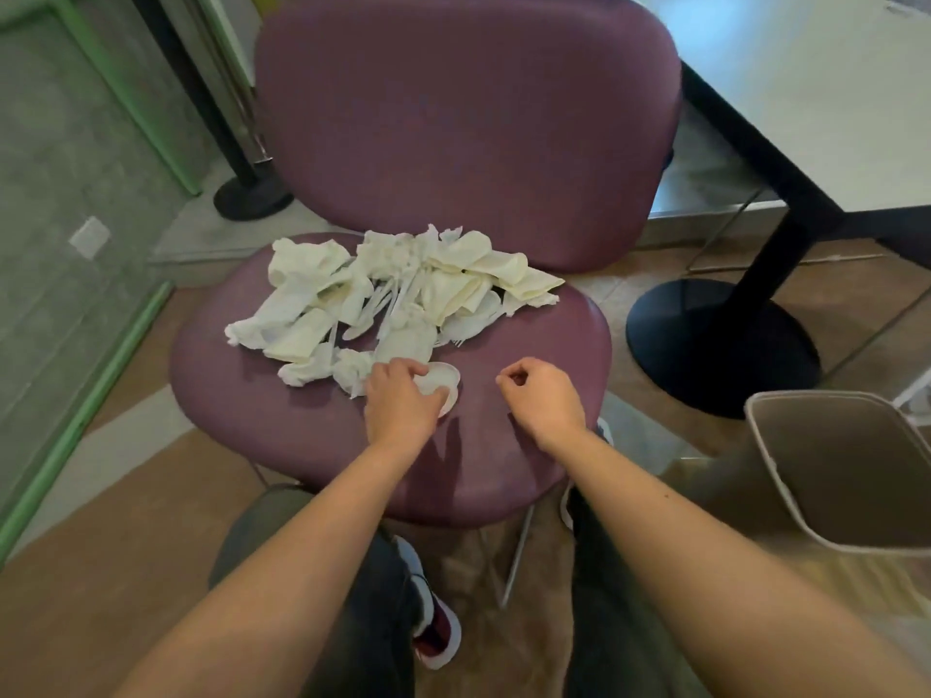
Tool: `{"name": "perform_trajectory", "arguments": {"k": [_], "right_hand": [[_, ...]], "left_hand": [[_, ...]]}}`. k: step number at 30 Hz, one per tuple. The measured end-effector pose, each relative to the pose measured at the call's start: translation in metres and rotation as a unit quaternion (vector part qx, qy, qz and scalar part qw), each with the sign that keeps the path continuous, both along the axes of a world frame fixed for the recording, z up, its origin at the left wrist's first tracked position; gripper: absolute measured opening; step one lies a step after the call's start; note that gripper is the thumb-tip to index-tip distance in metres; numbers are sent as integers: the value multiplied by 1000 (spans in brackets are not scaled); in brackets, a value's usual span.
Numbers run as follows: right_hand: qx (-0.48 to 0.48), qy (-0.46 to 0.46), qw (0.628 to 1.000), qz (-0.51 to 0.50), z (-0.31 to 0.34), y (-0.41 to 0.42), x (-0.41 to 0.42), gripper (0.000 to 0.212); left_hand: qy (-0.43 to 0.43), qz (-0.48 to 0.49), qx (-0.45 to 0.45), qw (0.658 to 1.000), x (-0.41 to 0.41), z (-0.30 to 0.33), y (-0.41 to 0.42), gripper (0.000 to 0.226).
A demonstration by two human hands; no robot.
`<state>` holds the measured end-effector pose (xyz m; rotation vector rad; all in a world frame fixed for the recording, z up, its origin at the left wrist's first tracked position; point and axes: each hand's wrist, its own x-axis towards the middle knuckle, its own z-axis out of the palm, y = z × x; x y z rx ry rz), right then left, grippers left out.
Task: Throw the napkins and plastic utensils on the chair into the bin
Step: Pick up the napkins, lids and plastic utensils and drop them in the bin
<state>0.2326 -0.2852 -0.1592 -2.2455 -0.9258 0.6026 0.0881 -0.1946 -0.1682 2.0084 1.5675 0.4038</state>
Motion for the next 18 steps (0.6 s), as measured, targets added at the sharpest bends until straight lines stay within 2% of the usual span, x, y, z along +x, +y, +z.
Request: {"name": "perform_trajectory", "arguments": {"k": [4, 7, 14, 18], "right_hand": [[-34, -17, 998, 41, -9, 31, -18, 24], [-73, -41, 994, 71, -16, 52, -28, 33], [-154, -70, 983, 76, -24, 77, -40, 75], [-130, -11, 991, 20, -21, 82, -40, 76]], "left_hand": [[31, 29, -49, 998, -22, -8, 11, 69], [10, 21, -87, 996, -31, -17, 22, 78], [-28, -13, -105, 994, -29, -33, 36, 81], [-53, -8, -146, 988, -29, -16, 31, 64]]}}
